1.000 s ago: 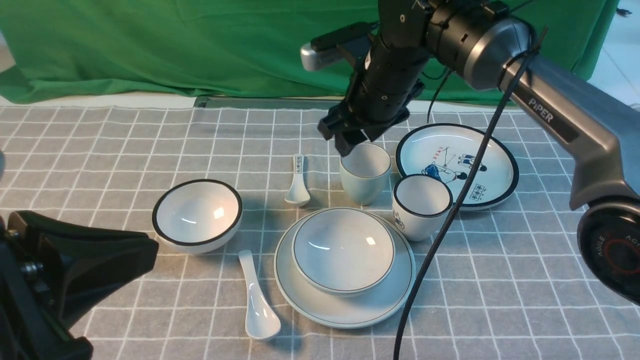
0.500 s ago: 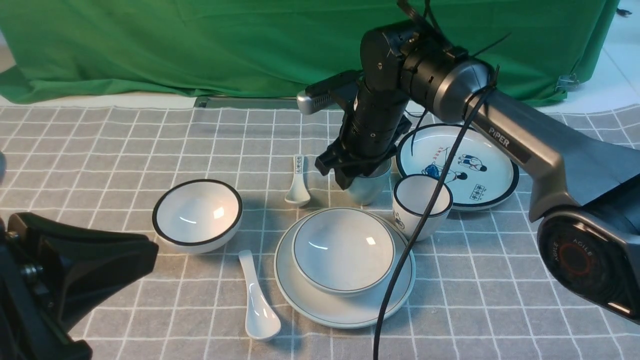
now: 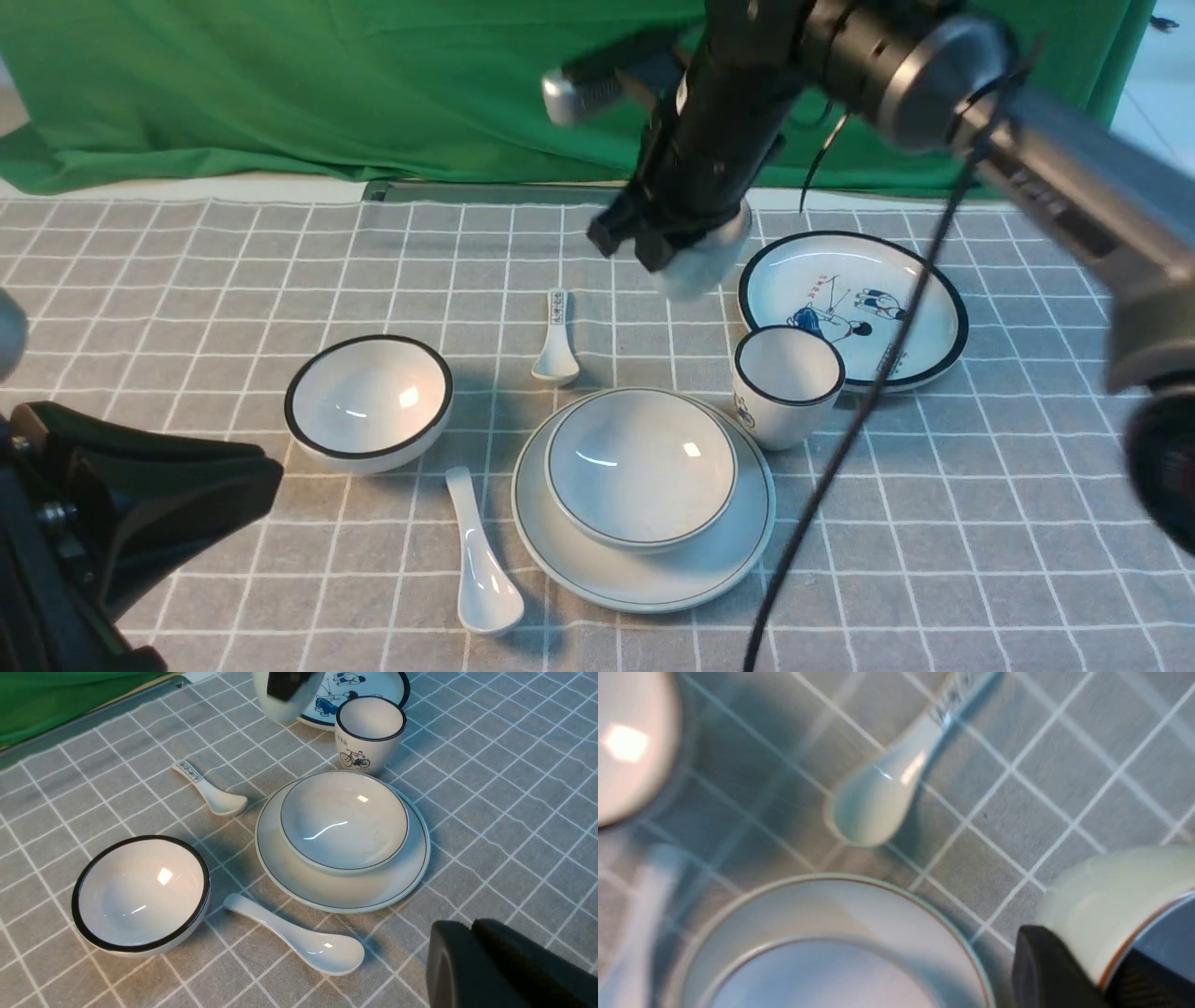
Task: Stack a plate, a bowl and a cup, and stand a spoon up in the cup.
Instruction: Use the right arm to grab a blue teacup, then use the right arm to put the blue teacup into the blue rice bowl in the middle
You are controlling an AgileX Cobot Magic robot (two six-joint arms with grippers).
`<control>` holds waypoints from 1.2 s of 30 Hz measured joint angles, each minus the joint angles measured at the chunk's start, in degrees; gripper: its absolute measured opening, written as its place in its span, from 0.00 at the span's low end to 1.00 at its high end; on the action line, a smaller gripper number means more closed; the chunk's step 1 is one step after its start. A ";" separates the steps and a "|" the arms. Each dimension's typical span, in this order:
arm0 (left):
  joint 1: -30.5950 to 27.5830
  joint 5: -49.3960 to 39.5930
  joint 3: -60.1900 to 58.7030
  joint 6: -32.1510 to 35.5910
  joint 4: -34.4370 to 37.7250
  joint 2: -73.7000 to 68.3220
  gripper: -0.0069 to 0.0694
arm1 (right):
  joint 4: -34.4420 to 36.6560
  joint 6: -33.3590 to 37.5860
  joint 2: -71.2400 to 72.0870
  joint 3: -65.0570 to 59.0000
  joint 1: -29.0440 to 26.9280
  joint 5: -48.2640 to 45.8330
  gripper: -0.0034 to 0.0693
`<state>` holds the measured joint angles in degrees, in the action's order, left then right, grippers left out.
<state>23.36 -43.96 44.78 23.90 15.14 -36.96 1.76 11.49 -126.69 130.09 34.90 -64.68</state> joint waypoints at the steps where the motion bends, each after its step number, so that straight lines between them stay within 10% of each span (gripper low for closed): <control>1: 0.00 0.13 0.00 0.00 -0.05 0.00 0.11 | 0.00 -0.40 3.70 -2.62 2.00 0.00 0.17; 8: 0.00 0.13 0.00 0.00 -0.18 0.00 0.11 | -2.43 -2.00 8.33 -18.94 10.61 0.76 0.17; 36: 0.00 0.11 0.00 0.00 -0.07 0.00 0.11 | -3.00 -6.48 2.99 -23.00 9.85 3.84 0.20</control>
<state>23.36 -43.85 44.78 23.90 15.07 -36.96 -1.24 5.01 -123.70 107.10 44.75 -60.84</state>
